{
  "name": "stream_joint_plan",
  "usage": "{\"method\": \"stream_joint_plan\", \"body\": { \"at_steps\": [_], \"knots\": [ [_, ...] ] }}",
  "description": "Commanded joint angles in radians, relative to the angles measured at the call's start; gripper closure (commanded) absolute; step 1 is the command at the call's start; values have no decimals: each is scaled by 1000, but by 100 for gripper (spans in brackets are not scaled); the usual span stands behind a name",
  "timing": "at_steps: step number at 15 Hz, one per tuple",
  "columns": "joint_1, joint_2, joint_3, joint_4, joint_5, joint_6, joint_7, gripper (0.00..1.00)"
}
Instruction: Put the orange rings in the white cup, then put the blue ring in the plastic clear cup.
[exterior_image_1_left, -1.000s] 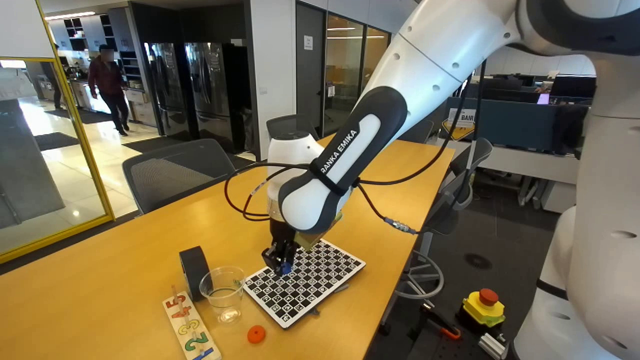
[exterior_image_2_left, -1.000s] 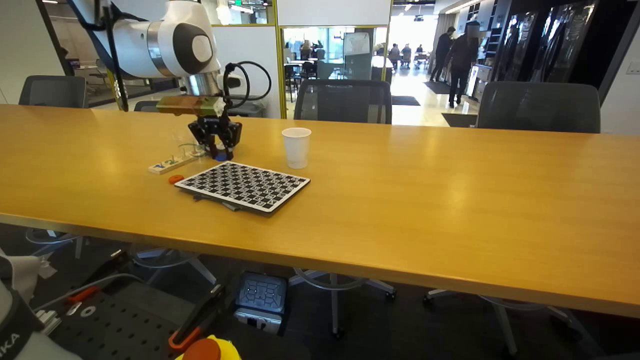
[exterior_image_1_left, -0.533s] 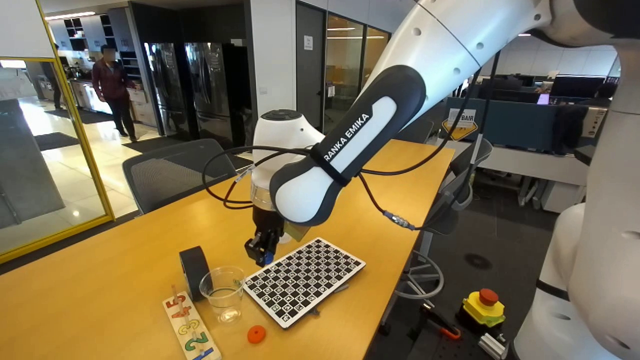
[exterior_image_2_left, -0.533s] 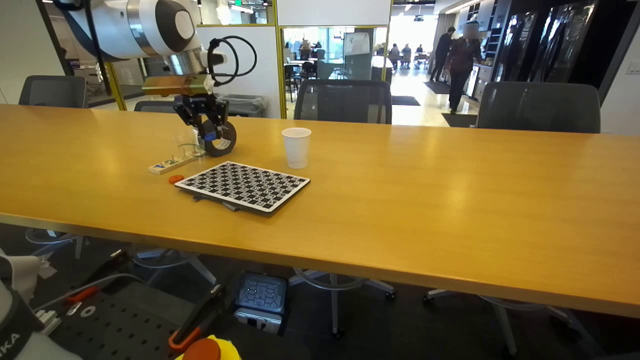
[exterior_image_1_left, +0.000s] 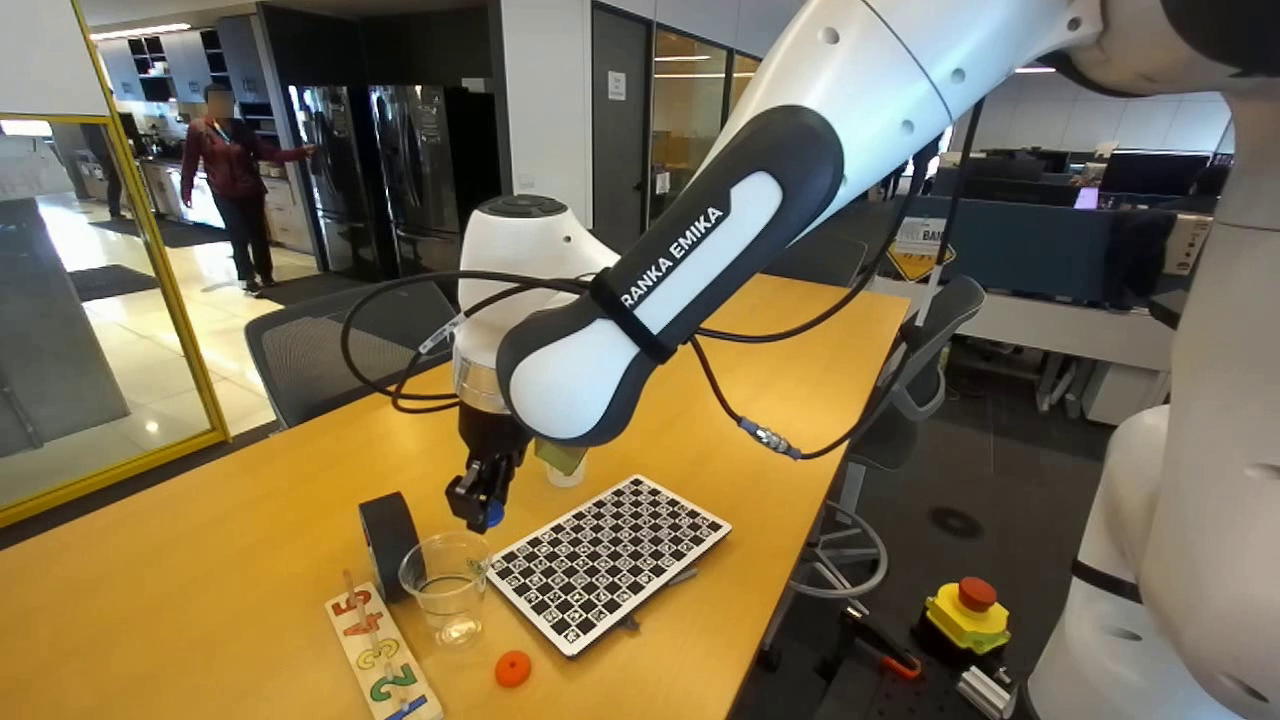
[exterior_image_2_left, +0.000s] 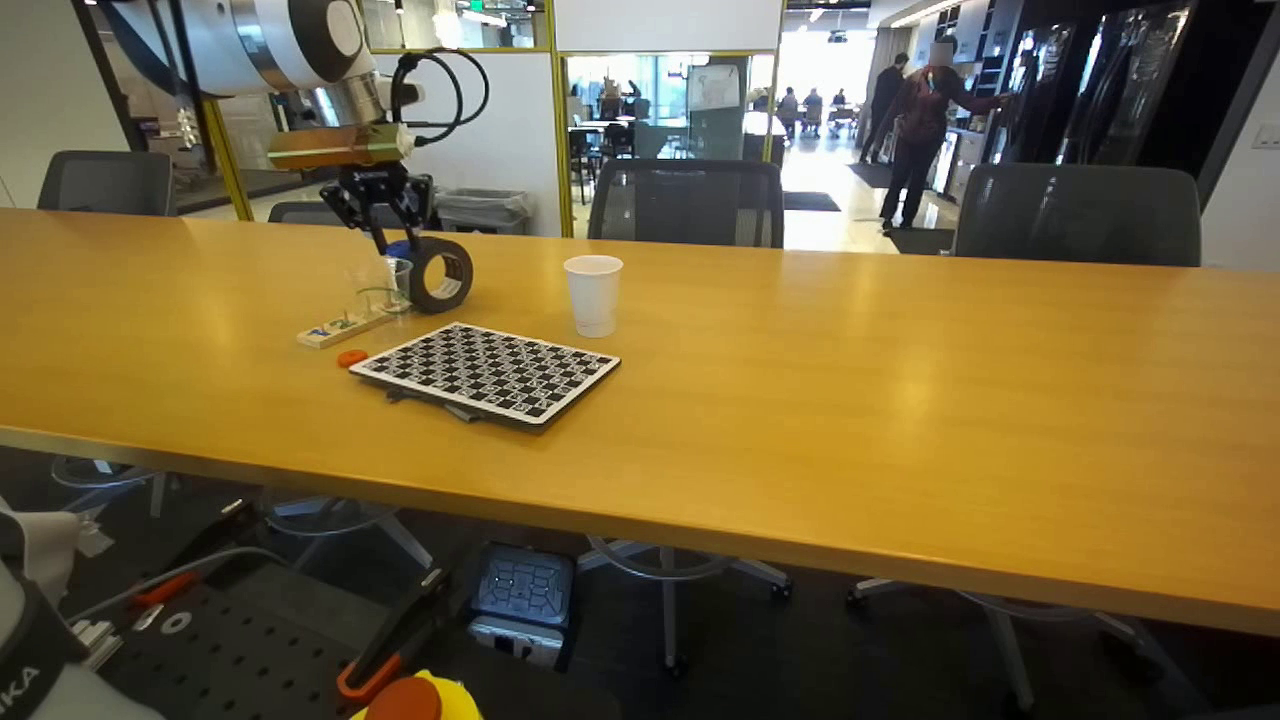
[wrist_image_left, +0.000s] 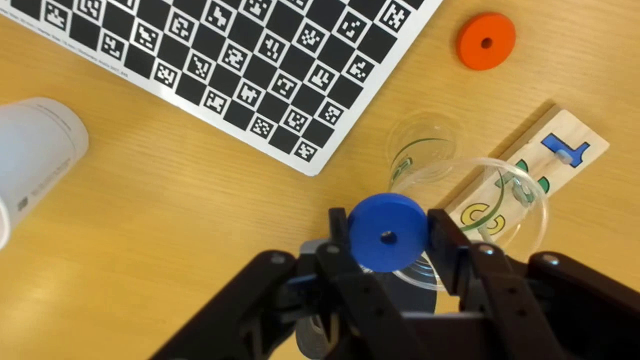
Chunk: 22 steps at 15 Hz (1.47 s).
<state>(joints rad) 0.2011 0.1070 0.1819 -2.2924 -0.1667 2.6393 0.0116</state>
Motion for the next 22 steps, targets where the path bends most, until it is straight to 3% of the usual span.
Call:
{"method": "stream_joint_plan", "body": {
  "at_steps": [1, 10, 22],
  "knots": [
    [-2, 30, 21, 56, 48, -14, -101, 82],
    [-24, 105, 62, 113, 186, -25, -321, 82],
    [-34, 134, 76, 144, 213, -73, -382, 80]
  ]
}}
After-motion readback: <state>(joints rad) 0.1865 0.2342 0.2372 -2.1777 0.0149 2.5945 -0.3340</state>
